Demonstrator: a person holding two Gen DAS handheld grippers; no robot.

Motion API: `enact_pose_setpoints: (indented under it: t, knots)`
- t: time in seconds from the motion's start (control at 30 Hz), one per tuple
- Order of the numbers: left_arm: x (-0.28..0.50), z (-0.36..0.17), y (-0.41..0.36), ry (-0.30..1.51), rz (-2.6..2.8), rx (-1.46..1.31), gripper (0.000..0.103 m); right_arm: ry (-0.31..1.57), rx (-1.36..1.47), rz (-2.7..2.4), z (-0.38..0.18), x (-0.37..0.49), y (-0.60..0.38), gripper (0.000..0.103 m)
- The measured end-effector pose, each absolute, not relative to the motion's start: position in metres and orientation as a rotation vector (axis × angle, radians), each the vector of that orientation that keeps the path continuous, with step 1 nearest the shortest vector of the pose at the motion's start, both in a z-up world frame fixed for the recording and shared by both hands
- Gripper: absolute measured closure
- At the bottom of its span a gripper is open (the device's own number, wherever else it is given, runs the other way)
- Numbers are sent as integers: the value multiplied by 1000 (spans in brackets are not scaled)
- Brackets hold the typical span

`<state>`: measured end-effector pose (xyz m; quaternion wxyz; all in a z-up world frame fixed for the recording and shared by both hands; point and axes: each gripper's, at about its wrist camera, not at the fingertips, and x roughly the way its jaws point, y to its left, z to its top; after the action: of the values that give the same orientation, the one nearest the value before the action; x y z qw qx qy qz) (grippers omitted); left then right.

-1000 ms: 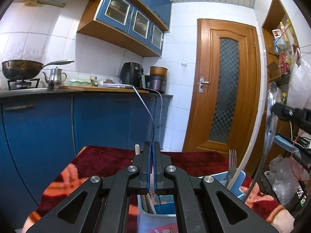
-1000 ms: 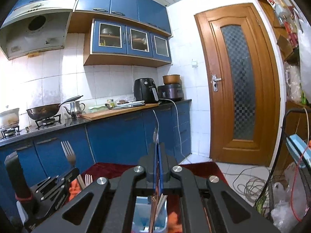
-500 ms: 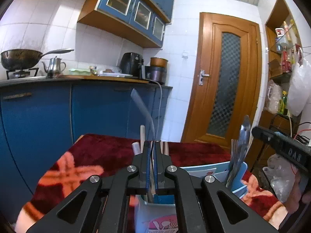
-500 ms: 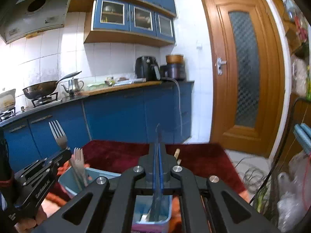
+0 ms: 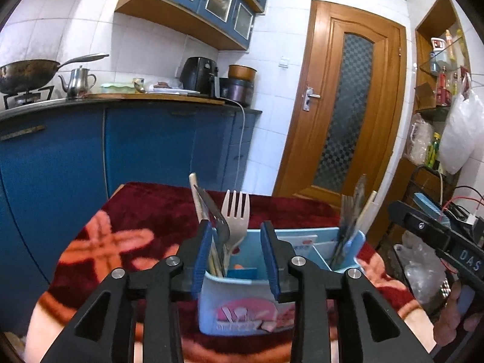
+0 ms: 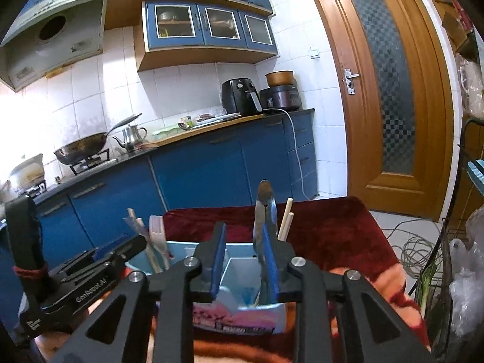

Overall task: Organize utensils
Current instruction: 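Open both tools to drop the fork and knife into the box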

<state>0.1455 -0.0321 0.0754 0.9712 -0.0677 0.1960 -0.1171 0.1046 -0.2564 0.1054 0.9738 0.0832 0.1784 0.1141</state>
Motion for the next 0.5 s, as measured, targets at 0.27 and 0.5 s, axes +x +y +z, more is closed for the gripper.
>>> enact_pose_setpoints:
  t: [0.27,0.5]
  knots:
    - [116,77,-32,456,-237,-108,68,373,205,259,110,64,-263,58]
    - [89,74,-31,541,-212,-81,68,448,244,258,99,35,-271,47]
